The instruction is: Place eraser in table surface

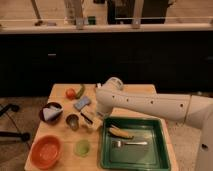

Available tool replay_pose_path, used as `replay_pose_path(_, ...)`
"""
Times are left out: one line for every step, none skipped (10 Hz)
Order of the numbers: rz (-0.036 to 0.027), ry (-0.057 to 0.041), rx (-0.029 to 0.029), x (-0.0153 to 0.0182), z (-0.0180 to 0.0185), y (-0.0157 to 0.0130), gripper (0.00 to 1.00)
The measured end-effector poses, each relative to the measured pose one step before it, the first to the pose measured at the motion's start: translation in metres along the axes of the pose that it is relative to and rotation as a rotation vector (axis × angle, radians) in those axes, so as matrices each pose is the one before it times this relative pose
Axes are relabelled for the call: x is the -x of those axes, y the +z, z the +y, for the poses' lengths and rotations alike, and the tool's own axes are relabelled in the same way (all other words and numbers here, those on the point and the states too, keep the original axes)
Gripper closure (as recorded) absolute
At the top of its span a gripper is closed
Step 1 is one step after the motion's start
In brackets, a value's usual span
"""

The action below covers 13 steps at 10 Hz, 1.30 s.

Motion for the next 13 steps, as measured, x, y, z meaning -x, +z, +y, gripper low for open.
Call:
replay_pose_path(0.00676,0.00749,-0.00107,-0.00067,-0.00107,0.00118,0.24)
replay_pose_path(0.00508,0.00771,0.0004,-0.00087,-0.00108,0.00127,0.34)
replay_pose_path(0.00464,0.00543,0.00251,-0.0009,-0.00045,0.00118,0.43)
replay_pose_path(0.004,0.00232,0.00156,-0.00044,-0.00069,0.00136,0.53)
replay_pose_path(0.00341,-0.00052,0.00559,-0.00012,-0.00029,0.00176,0.63)
replay_pose_path(0.00224,-0.00674,0.00505,-0.00006,-0.00036,0.0016,0.73)
replay_pose_path(0.00124,-0.00614,0.00601,-0.0001,0.00038,0.00136,0.83)
replay_pose_path(0.00029,-0.0054,0.00408,-0.00018,0.00018,0.00089,0.92)
replay_pose_path(0.00021,-0.00178,0.00182,-0.00019,0.00012,0.0005,0.99)
replay_pose_path(-0.00008,-0.00006,0.00019,0.00003,0.00004,0.00015,1.0)
replay_pose_path(0.00016,-0.00004,-0.0003,-0.00008,-0.00012,0.00002,1.0)
replay_pose_path(0.00011,-0.01114,-0.00756,0.00009,-0.00025,-0.00291,1.0)
replay_pose_path(-0.0023,-0.00792,-0.00419,0.00037,0.00108,-0.00667,1.0)
